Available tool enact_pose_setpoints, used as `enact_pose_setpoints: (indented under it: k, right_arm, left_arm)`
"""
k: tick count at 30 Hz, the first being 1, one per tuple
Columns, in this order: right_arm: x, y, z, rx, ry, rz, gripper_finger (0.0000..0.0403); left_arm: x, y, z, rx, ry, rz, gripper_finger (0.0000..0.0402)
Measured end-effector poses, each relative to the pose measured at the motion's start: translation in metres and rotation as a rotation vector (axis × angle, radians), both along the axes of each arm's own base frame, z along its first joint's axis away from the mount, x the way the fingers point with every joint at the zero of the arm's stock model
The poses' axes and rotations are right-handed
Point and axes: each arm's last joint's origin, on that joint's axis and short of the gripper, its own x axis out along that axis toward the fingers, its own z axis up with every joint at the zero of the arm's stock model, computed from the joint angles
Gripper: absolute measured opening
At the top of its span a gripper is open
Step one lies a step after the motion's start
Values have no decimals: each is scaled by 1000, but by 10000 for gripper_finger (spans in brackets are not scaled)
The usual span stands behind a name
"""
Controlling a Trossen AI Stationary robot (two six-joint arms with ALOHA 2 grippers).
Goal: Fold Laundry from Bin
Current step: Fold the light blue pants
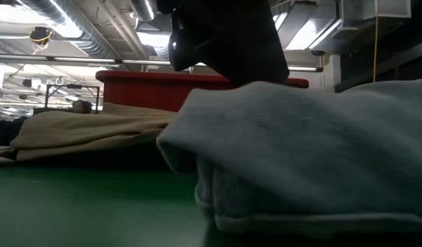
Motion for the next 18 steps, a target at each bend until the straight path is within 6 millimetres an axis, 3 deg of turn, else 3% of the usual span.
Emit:
enact_pose_setpoints:
  k: [10,18]
  right_arm:
    - [-11,-13,-60,67,-49,0,232]
    - [-13,-15,-62,85,-46,-4,232]
  left_arm:
    - [7,-3,5,26,-93,-76,82]
    - [16,4,10,52,-170,-107,82]
